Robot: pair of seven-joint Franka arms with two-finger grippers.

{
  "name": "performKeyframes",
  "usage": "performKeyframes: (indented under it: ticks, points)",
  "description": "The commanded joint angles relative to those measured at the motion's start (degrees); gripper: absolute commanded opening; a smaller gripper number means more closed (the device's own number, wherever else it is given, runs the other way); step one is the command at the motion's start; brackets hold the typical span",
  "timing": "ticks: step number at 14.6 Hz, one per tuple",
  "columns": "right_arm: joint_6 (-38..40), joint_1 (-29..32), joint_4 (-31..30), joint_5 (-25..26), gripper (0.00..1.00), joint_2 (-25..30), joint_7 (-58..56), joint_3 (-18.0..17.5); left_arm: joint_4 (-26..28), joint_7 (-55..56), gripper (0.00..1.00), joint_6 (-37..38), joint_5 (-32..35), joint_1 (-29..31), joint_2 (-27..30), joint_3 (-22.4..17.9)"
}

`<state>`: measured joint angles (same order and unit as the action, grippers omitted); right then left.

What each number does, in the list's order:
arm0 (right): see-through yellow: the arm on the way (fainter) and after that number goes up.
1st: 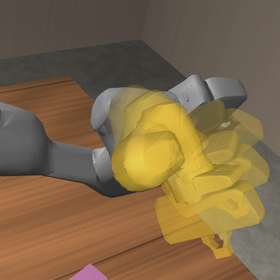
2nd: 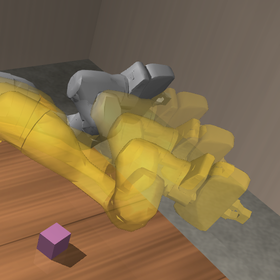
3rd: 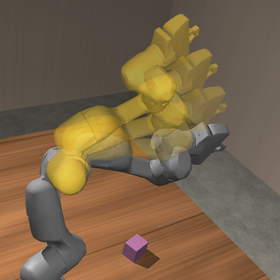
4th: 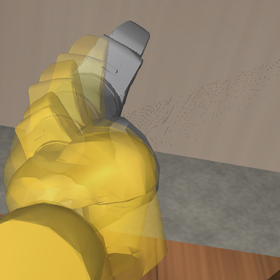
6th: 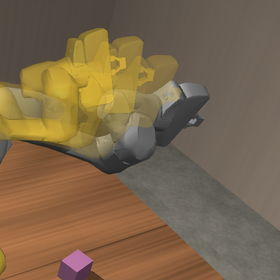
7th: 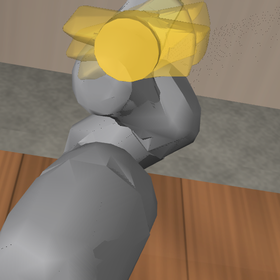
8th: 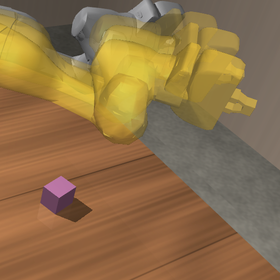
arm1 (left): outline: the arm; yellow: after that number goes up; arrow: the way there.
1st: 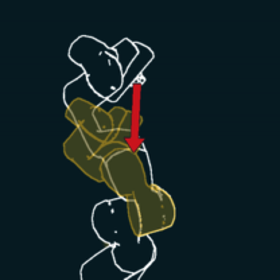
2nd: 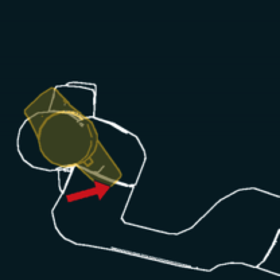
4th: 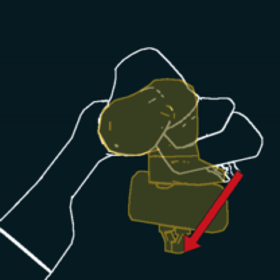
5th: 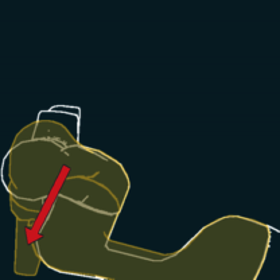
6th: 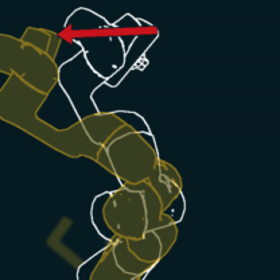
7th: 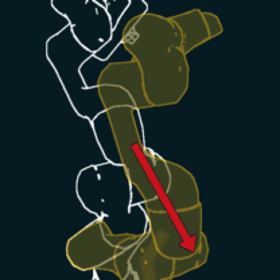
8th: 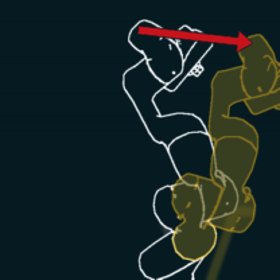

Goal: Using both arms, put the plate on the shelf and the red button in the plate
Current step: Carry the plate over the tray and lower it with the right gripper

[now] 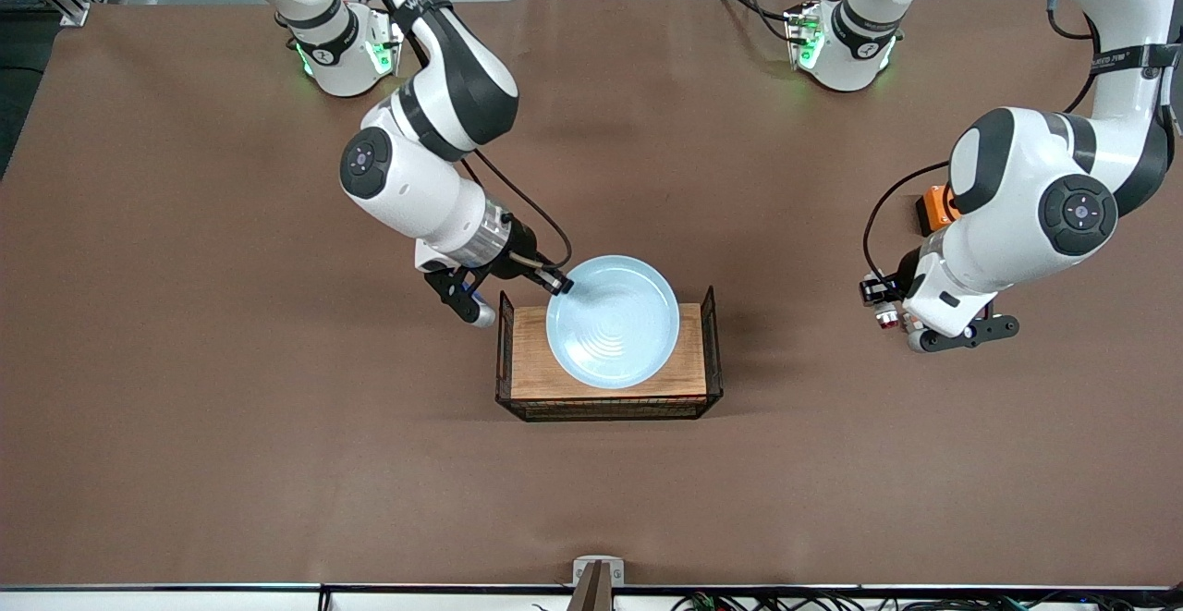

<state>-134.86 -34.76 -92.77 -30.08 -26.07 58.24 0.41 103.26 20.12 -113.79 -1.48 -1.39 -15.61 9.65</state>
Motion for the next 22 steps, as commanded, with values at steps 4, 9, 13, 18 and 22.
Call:
performKeyframes:
  ticks: [4,9,13,18,22]
  points:
    - [-3.39,-0.57,0.13,1.08,0.00,-1.70,-1.90,0.65,-0.51,0.53,0.29,0.41,-0.72,0.25,-0.21,0.28]
    - [-7.60,-1.19,-0.13,1.08,0.00,-3.11,-1.99,0.65,-0.51,0.62,0.29,0.41,-0.80,0.16,-0.12,0.28]
    - [-10.77,-2.16,-1.97,1.08,0.00,-3.37,-1.99,0.65,-0.51,0.62,0.29,0.41,-0.72,0.16,-0.12,0.28]
    - [-11.03,-3.65,-2.59,1.08,0.00,-3.11,-1.29,0.74,-0.43,0.62,0.29,0.41,-0.80,0.16,-0.21,0.28]
    - [-15.34,-6.46,-4.35,1.08,0.00,-3.20,0.65,0.82,-0.43,0.62,0.29,0.41,-0.72,0.25,-0.30,0.28]
